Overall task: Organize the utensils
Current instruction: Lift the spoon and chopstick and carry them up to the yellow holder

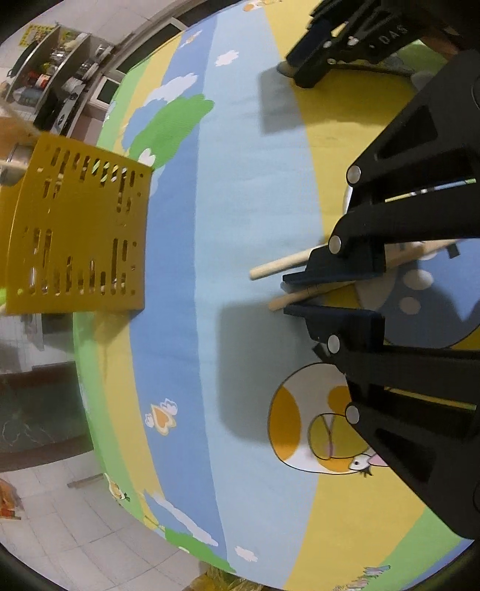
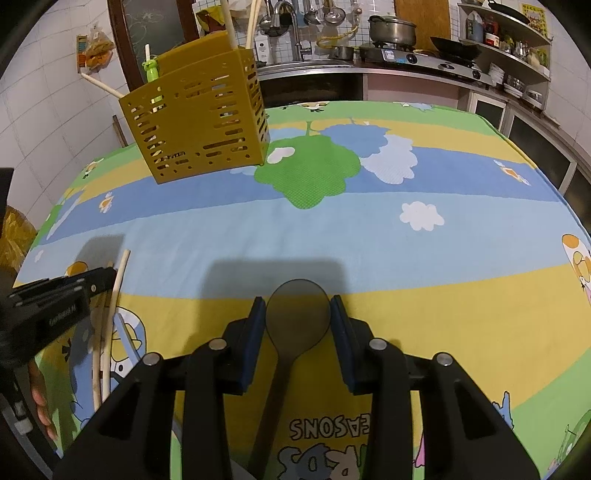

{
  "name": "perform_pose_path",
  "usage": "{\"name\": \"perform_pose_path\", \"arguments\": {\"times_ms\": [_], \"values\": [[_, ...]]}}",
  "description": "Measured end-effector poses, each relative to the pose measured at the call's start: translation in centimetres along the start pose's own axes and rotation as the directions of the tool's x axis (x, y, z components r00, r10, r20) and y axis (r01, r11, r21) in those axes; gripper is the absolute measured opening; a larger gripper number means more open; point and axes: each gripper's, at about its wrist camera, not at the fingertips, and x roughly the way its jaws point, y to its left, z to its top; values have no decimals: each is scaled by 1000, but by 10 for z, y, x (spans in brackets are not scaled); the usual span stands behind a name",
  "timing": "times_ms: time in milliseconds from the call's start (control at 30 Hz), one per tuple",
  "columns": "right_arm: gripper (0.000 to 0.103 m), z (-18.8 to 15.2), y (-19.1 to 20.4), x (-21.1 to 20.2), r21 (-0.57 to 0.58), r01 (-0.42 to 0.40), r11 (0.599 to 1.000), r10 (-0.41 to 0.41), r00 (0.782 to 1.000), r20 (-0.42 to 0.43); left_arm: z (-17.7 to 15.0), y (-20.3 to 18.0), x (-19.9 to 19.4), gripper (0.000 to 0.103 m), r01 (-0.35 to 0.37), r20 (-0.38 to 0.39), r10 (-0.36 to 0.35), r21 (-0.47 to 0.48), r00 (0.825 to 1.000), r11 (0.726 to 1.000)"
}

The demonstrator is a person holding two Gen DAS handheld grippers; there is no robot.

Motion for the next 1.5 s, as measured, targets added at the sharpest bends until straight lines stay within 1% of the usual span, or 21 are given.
{"name": "perform_pose_path", "arguments": {"times_ms": [133, 200, 333, 433, 500, 633, 667, 767, 867, 1000, 1200, 1333, 1500], "values": [[36, 3, -4, -6, 25, -13, 1000, 12, 1000, 26, 6, 2, -7, 7, 29, 38, -28, -2, 999, 1000], [36, 6, -6, -10, 36, -18, 999, 16, 999, 47, 8, 4, -18, 7, 44, 75, -44, 1, 996, 999], [36, 14, -4, -28, 40, -30, 999, 25, 992, 123, 12, 7, -47, 7, 53, 179, -54, 10, 982, 999], [36, 21, 3, -46, 17, -11, 1000, 7, 979, 204, 14, 10, -70, 7, 60, 256, -61, 13, 965, 998], [36, 24, 7, -56, 3, 0, 1000, -1, 970, 242, 15, 14, -84, 6, 61, 307, -62, 16, 950, 998], [36, 30, 15, -74, -18, 14, 1000, -7, 948, 317, 17, 20, -111, 6, 60, 403, -63, 21, 913, 998], [36, 31, 17, -79, -25, 18, 1000, -9, 942, 336, 17, 22, -117, 6, 59, 428, -63, 24, 901, 998], [36, 33, 24, -90, -46, 29, 999, -10, 924, 382, 17, 27, -129, 6, 42, 485, -47, 20, 873, 999], [36, 33, 29, -95, -61, 30, 998, -3, 914, 407, 17, 32, -135, 6, 52, 505, -48, 6, 862, 999], [36, 32, 35, -99, -77, 39, 996, -3, 904, 427, 14, 36, -140, 6, 51, 524, -47, 7, 850, 999], [36, 32, 36, -102, -85, 39, 996, 2, 899, 439, 12, 36, -150, 5, 70, 548, -67, 15, 834, 997], [36, 35, 38, -106, -91, 40, 995, 6, 892, 451, 18, 33, -155, 5, 75, 561, -78, 28, 824, 997], [36, 49, 42, -115, -105, 39, 994, 16, 877, 480, 40, 31, -163, 5, 98, 579, -93, 22, 810, 995]]}}
